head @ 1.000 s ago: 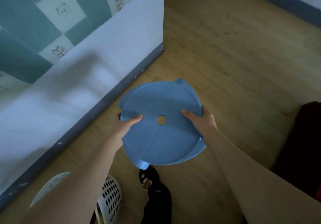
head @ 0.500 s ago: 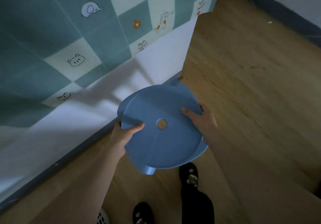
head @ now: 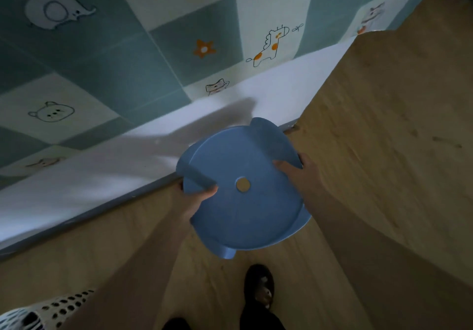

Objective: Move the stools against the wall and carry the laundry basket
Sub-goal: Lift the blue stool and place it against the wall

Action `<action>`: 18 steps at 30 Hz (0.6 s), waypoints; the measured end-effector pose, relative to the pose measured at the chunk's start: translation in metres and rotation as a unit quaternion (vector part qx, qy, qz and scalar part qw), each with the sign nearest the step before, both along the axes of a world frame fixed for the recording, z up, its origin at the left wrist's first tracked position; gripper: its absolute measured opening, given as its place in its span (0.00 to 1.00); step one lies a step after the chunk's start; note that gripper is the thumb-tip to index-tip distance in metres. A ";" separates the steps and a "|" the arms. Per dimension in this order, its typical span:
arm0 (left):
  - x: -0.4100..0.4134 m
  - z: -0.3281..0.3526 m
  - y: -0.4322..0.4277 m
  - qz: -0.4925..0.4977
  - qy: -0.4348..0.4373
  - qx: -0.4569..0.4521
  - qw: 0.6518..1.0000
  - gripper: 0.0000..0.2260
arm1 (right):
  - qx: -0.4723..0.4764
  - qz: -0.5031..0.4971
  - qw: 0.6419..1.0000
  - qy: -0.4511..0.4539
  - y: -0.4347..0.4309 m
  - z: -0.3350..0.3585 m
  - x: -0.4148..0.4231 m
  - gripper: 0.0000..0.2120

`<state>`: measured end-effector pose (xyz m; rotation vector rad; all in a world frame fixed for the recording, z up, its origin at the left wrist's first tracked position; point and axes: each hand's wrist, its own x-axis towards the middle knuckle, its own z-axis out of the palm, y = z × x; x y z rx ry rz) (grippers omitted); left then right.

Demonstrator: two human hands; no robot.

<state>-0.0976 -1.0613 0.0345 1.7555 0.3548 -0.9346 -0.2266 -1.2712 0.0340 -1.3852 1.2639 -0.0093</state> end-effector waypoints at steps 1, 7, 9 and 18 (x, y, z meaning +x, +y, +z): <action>0.002 -0.004 -0.004 -0.003 0.004 0.000 1.000 0.25 | 0.003 0.005 1.000 0.002 -0.006 -0.006 0.003 0.27; 0.008 -0.030 -0.012 0.002 0.017 -0.005 1.000 0.23 | 0.048 0.026 0.998 0.011 -0.023 -0.033 0.011 0.21; 0.010 -0.037 -0.010 -0.011 0.012 0.000 1.000 0.24 | 0.053 0.029 0.998 0.020 -0.021 -0.040 0.008 0.24; 0.011 -0.022 -0.001 -0.063 -0.041 0.016 0.997 0.30 | -0.166 0.045 0.983 0.060 0.016 -0.014 0.023 0.30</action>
